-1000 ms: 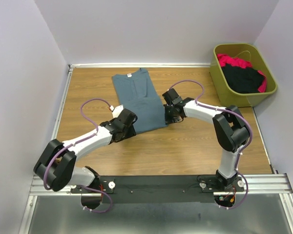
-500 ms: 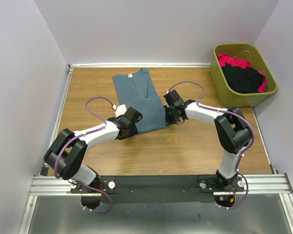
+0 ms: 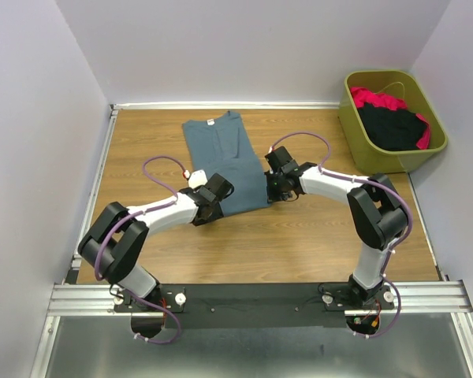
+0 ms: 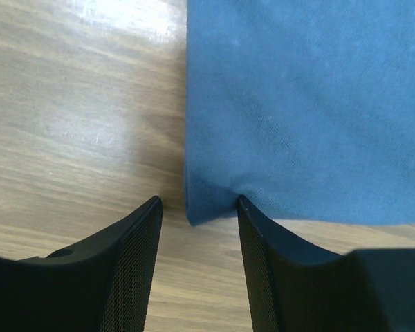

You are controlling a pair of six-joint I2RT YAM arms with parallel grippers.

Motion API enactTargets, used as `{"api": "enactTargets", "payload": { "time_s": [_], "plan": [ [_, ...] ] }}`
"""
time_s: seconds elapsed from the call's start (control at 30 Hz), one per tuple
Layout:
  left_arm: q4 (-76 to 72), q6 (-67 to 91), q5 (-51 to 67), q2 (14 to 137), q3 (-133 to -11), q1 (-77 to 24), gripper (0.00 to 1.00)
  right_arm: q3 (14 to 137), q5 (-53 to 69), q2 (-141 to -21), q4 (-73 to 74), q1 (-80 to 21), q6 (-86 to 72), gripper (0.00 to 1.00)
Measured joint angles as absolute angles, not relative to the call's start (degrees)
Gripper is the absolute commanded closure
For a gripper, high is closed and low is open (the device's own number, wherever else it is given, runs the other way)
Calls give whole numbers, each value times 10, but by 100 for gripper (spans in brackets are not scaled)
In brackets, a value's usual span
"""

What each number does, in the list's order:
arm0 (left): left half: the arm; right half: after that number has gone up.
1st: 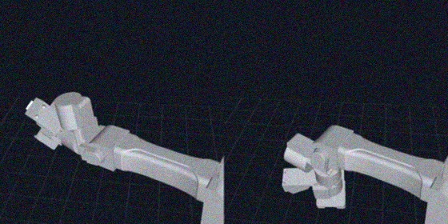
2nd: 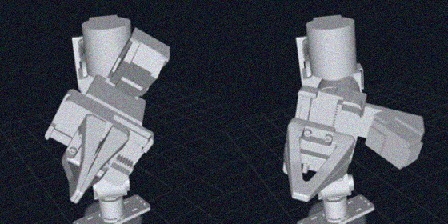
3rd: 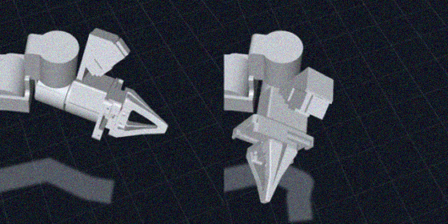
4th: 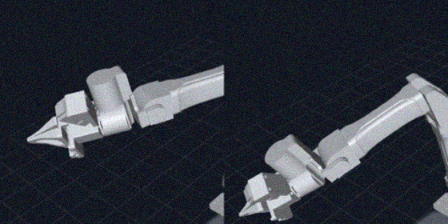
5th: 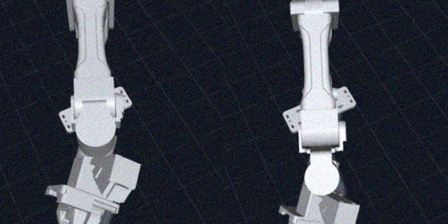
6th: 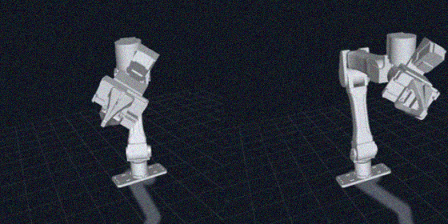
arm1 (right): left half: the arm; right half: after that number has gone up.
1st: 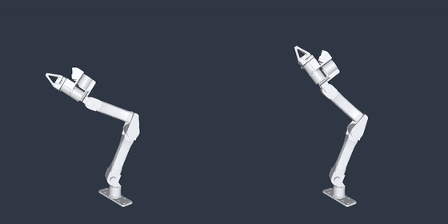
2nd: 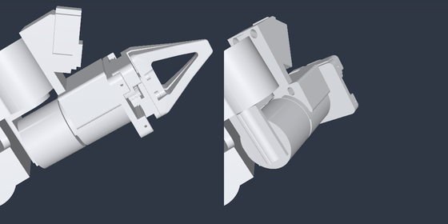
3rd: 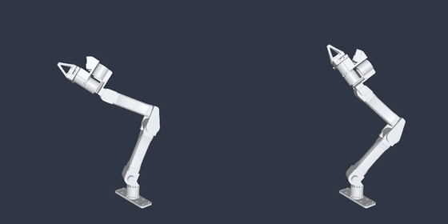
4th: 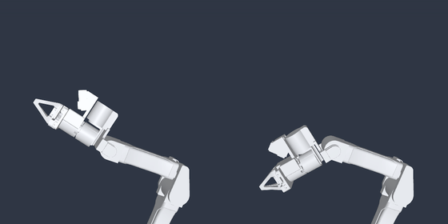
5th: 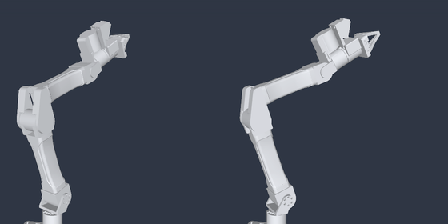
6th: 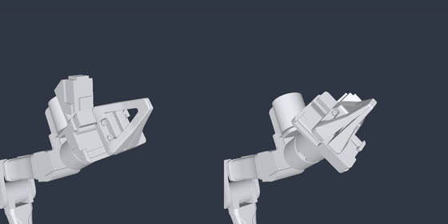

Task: Fold and stack the t-shirts
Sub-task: Fold the tshirt

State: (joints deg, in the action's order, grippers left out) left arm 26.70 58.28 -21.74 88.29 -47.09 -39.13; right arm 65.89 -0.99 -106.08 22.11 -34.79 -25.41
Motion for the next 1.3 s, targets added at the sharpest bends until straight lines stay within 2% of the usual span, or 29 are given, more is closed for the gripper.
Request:
{"api": "enactTargets", "payload": {
  "time_s": [0.17, 0.27, 0.37, 0.43, 0.47, 0.53, 0.8, 1.1, 1.3],
  "plan": [
    [266, 579, -223, 895, -480, -391, 49, 655, -10, -1058, 218, -348, -254, 99],
    [264, 577, -224, 896, -480, -391, 56, 652, -9, -1057, 216, -348, -254, 99],
    [260, 575, -224, 899, -481, -391, 66, 651, -9, -1056, 215, -348, -254, 99],
    [255, 575, -223, 901, -482, -391, 79, 649, -9, -1055, 214, -348, -254, 99],
    [249, 575, -221, 901, -481, -391, 89, 649, -9, -1054, 213, -348, -254, 99],
    [241, 575, -218, 903, -481, -393, 99, 647, -9, -1053, 212, -348, -254, 100],
    [248, 578, -217, 886, -467, -422, 100, 605, 21, -1020, 219, -348, -254, 99],
    [383, 656, -137, 788, -442, -620, 100, 516, 73, -921, 392, -350, -255, 99],
    [430, 730, -67, 695, -438, -730, 100, 470, 103, -793, 518, -360, -265, 99]
  ]
}}
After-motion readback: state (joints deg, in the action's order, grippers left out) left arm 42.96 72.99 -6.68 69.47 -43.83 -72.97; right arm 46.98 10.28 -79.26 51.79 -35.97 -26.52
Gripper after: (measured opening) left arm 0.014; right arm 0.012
